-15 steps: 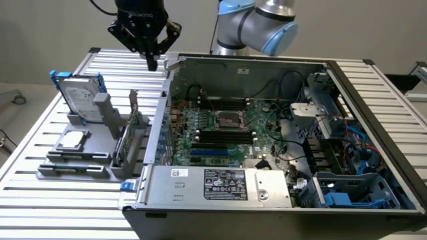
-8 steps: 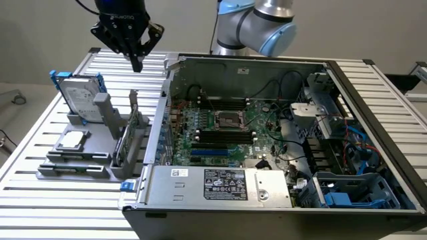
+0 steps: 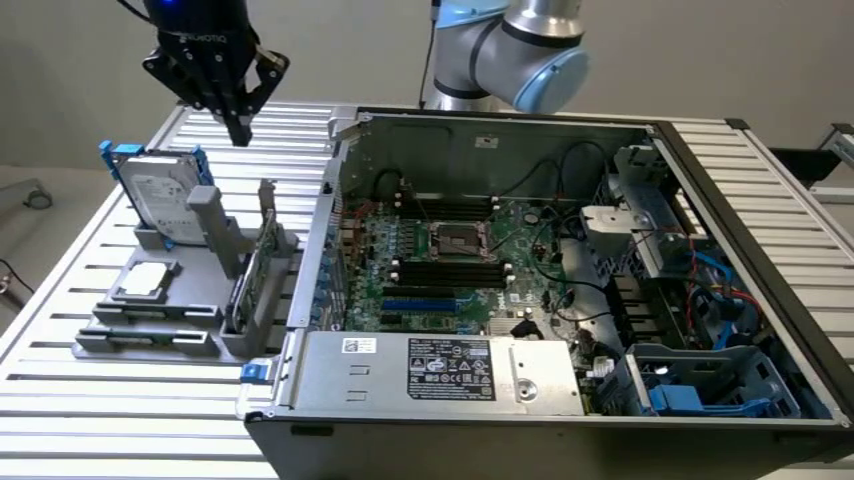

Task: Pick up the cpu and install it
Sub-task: 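Reach for the cpu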

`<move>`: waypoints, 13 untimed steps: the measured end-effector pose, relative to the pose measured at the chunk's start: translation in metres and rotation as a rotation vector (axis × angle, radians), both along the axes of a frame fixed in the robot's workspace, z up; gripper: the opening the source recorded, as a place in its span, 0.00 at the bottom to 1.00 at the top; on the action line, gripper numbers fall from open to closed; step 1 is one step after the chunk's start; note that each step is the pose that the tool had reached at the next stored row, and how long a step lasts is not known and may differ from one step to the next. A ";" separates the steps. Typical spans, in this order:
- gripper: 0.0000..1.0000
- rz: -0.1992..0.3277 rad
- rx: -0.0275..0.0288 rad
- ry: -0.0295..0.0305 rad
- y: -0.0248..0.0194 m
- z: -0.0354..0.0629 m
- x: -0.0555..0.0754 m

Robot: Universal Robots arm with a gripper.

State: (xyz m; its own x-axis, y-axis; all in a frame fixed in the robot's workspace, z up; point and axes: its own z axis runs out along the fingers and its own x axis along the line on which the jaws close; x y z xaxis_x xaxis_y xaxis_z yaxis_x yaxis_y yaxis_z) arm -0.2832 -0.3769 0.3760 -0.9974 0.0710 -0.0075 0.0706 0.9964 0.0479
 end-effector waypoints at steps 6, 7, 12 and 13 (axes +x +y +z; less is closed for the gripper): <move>0.11 0.000 0.0000 0.0043 0.0023 -0.0047 -0.027; 0.11 0.000 -0.0001 0.0051 0.0026 -0.0054 -0.032; 0.11 0.000 -0.0001 0.0087 0.0045 -0.0094 -0.055; 0.11 0.000 0.0000 0.0093 0.0049 -0.0102 -0.059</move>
